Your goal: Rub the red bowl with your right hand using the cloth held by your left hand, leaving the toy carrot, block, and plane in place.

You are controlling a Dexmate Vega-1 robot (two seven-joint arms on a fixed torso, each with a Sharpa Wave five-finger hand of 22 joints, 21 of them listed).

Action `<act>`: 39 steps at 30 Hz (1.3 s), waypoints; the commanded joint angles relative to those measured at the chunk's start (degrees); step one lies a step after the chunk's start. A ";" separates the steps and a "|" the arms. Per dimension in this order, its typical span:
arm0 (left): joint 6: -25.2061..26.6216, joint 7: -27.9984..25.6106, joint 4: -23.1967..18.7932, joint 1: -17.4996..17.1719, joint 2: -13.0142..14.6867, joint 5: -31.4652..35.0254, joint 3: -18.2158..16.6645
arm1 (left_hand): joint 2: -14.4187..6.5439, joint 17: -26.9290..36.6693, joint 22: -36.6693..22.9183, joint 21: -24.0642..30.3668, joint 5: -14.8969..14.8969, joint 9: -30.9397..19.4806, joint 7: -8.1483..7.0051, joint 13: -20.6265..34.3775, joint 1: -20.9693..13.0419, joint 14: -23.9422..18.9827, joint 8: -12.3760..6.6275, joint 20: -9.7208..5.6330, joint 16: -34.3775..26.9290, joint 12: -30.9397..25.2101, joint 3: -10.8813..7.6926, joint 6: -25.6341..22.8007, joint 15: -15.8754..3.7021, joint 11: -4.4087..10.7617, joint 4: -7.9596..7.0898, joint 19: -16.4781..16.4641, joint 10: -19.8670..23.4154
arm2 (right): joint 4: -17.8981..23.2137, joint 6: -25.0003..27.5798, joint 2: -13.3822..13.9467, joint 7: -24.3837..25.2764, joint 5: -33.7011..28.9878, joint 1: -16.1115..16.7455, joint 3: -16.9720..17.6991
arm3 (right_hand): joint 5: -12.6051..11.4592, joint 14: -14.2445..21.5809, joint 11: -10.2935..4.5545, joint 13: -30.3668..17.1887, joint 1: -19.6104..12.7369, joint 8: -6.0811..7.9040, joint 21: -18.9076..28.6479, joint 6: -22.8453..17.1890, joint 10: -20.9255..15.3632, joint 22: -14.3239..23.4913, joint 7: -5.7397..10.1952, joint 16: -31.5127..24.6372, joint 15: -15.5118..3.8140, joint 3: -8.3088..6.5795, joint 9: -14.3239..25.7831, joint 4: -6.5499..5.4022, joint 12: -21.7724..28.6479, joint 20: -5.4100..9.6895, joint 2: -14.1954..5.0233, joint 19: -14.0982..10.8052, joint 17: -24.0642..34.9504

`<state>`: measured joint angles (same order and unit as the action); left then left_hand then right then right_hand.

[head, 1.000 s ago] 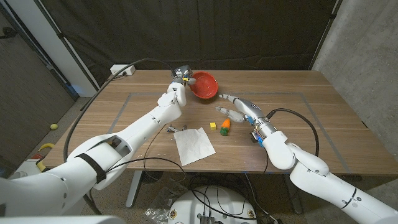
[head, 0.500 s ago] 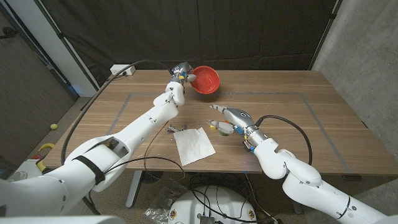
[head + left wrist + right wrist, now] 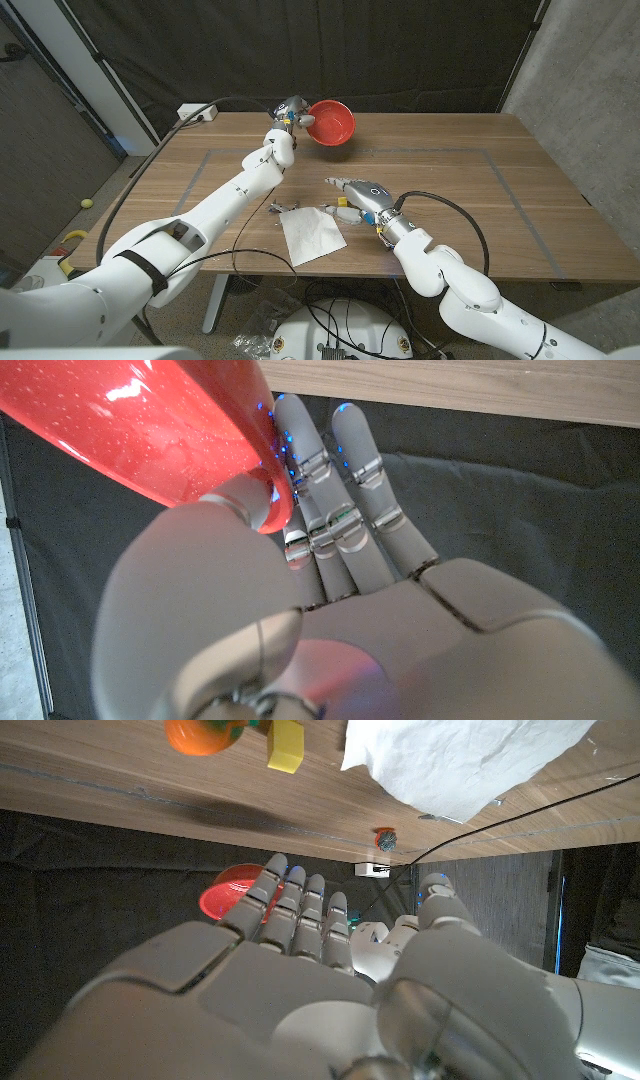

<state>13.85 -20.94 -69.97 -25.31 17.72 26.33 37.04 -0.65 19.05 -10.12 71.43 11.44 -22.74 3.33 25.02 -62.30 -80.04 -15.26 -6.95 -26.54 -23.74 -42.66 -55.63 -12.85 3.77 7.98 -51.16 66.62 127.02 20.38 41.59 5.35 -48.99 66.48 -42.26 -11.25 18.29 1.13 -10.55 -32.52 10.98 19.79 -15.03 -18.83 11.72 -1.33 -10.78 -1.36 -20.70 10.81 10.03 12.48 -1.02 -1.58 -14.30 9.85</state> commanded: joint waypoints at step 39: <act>-3.65 1.15 -4.44 -1.53 2.59 -3.07 -1.65 | -3.49 0.45 -0.11 0.92 0.38 -1.87 3.40 0.24 -2.86 0.27 -0.14 -3.92 -0.36 -0.64 -0.46 -4.77 -0.06 0.82 -0.57 -0.32 0.77 | -7.48 10.59 -11.13 -18.42 -18.89 -3.10 -10.07 | -2.59 -10.41 0.80 -0.42 3.04 -0.44 -2.88 7.53 8.50 0.36 0.00 0.73 2.26 6.60 0.22 -3.29 -1.33 -1.78 5.92 8.24 0.94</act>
<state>10.62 -20.02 -73.33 -26.41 19.73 23.45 35.68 -0.89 19.38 -10.13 72.10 11.46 -24.37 3.10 25.08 -62.17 -79.90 -15.12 -6.95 -26.61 -23.97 -42.85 -56.01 -12.77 3.79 7.79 -51.16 66.65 121.34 29.02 32.32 -9.23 -64.26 63.91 -50.91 -13.52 8.15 1.93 -10.87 -29.49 10.32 17.12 -7.44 -10.38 11.87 -1.32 -9.94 0.93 -14.29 10.79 6.79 10.99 -2.85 3.83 -6.29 10.54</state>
